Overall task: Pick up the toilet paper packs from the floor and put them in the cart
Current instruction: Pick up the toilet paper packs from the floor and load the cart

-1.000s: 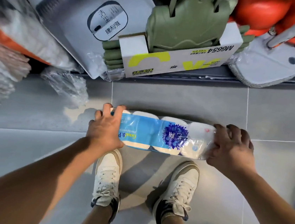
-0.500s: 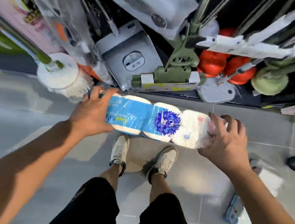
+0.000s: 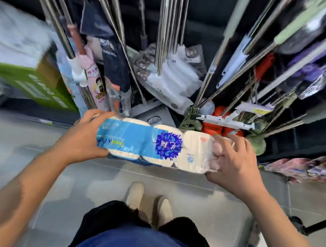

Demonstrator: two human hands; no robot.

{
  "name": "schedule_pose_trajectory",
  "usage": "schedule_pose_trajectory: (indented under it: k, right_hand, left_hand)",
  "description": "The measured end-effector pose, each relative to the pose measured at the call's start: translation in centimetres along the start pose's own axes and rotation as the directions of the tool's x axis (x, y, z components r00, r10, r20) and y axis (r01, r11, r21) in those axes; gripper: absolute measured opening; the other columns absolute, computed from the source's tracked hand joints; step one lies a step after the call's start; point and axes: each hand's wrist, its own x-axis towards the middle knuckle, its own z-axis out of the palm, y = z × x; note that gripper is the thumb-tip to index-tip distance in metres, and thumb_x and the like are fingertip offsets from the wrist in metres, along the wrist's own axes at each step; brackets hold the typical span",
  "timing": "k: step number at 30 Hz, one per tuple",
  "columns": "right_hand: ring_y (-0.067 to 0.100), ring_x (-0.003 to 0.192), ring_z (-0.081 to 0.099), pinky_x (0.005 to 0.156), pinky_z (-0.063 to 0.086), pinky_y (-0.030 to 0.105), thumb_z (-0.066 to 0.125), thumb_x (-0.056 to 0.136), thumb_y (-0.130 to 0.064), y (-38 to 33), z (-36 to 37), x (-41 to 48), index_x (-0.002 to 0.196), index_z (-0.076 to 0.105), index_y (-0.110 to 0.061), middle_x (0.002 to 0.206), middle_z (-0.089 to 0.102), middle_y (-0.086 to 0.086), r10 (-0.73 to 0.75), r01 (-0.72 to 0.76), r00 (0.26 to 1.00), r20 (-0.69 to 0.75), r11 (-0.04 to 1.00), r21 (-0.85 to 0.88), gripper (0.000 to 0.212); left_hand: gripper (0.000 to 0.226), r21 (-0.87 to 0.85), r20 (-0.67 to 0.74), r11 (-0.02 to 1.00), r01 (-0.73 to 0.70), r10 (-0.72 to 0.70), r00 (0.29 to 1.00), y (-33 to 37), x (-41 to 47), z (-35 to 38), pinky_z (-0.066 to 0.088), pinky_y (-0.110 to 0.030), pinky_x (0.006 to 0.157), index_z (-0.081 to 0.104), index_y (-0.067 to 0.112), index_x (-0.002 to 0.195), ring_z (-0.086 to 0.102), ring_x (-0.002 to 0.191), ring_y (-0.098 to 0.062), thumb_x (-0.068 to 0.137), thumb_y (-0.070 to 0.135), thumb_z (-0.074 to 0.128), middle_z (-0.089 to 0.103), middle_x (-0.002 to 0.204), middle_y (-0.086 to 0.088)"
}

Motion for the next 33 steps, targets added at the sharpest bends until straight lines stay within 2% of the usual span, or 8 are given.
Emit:
schedule_pose_trajectory:
  k: [6,9,12,15,17,21,28,33]
  right_hand:
    - [0.037,0.12,0.05,0.099,0.045,0.051,0.07,0.045,-0.055,-1.9,-3.3,2.8,0.144,0.049,-0.031,0.129,0.05,0.009,-0.121,0.122,0.992,-0.047,0.992,0.023,0.105]
    - [0.04,0.12,0.051,0.1,0.044,0.052,0.07,0.044,-0.057,-3.2,-4.0,4.6,0.143,0.047,-0.033,0.127,0.053,0.011,-0.202,0.203,0.979,-0.035,0.979,0.021,0.104]
    - [0.04,0.122,0.049,0.099,0.046,0.054,0.069,0.041,-0.06,-5.1,-4.3,6.5,0.136,0.044,-0.037,0.129,0.052,0.012,-0.279,0.279,0.96,-0.021,0.959,0.046,0.101]
    - [0.038,0.125,0.047,0.103,0.044,0.053,0.07,0.041,-0.06,-7.7,-4.5,8.8,0.142,0.046,-0.038,0.13,0.051,0.008,-0.392,0.391,0.92,0.014,0.919,0.051,0.106]
    - [0.035,0.126,0.046,0.104,0.043,0.052,0.072,0.041,-0.059,-10.0,-4.6,10.0,0.144,0.043,-0.042,0.131,0.049,0.004,-0.453,0.45,0.89,0.06,0.892,0.054,0.108]
    - [0.033,0.124,0.046,0.103,0.042,0.052,0.066,0.042,-0.059,-15.8,-4.5,11.5,0.141,0.042,-0.047,0.131,0.046,0.001,-0.577,0.564,0.811,0.099,0.815,0.133,0.103]
    - [0.03,0.134,0.041,0.11,0.037,0.051,0.064,0.043,-0.062,-29.4,-2.9,11.3,0.142,0.043,-0.048,0.133,0.047,-0.001,-0.74,0.719,0.664,0.11,0.672,0.177,0.102]
    - [0.026,0.128,0.039,0.108,0.036,0.041,0.063,0.044,-0.06,-40.2,-1.6,10.4,0.145,0.044,-0.045,0.13,0.046,0.0,-0.803,0.782,0.579,0.143,0.596,0.184,0.104]
  left_hand:
    - [0.111,-0.073,-0.165,0.997,0.009,-0.021,0.986,0.8,-2.9,-4.5,0.038,-0.031,0.113,0.042,0.037,0.146,0.047,0.126,-0.013,0.042,0.04,0.081,0.037,0.138,0.006]
    - [0.105,-0.147,-0.242,0.986,0.074,-0.109,0.964,0.5,-5.0,-5.2,0.032,-0.02,0.113,0.049,0.027,0.144,0.044,0.123,-0.005,0.046,0.022,0.088,0.042,0.135,-0.001]
    - [0.102,-0.194,-0.311,0.97,0.146,-0.202,0.929,0.0,-7.9,-5.6,0.028,-0.012,0.108,0.05,0.024,0.144,0.044,0.12,-0.004,0.046,0.028,0.078,0.043,0.133,-0.003]
    - [0.102,-0.227,-0.352,0.947,0.226,-0.296,0.888,-0.9,-11.3,-6.1,0.027,-0.01,0.105,0.048,0.024,0.144,0.044,0.12,-0.006,0.045,0.029,0.073,0.041,0.134,-0.002]
    - [0.102,-0.235,-0.387,0.931,0.279,-0.353,0.852,-1.7,-13.8,-6.4,0.028,-0.011,0.105,0.048,0.025,0.144,0.046,0.122,-0.009,0.045,0.032,0.073,0.042,0.137,-0.002]
    - [0.098,-0.262,-0.474,0.895,0.361,-0.445,0.759,-3.8,-19.8,-6.9,0.042,-0.028,0.107,0.048,0.038,0.142,0.052,0.122,-0.012,0.048,0.035,0.077,0.042,0.136,0.007]
    - [0.096,-0.358,-0.57,0.804,0.475,-0.591,0.571,-9.2,-29.5,-9.3,0.031,-0.018,0.106,0.05,0.042,0.141,0.047,0.126,-0.01,0.055,0.016,0.084,0.042,0.14,0.004]
    - [0.095,-0.404,-0.612,0.76,0.509,-0.638,0.467,-15.1,-35.9,-11.3,0.034,-0.023,0.108,0.051,0.045,0.138,0.049,0.125,-0.014,0.048,0.029,0.077,0.043,0.137,0.004]
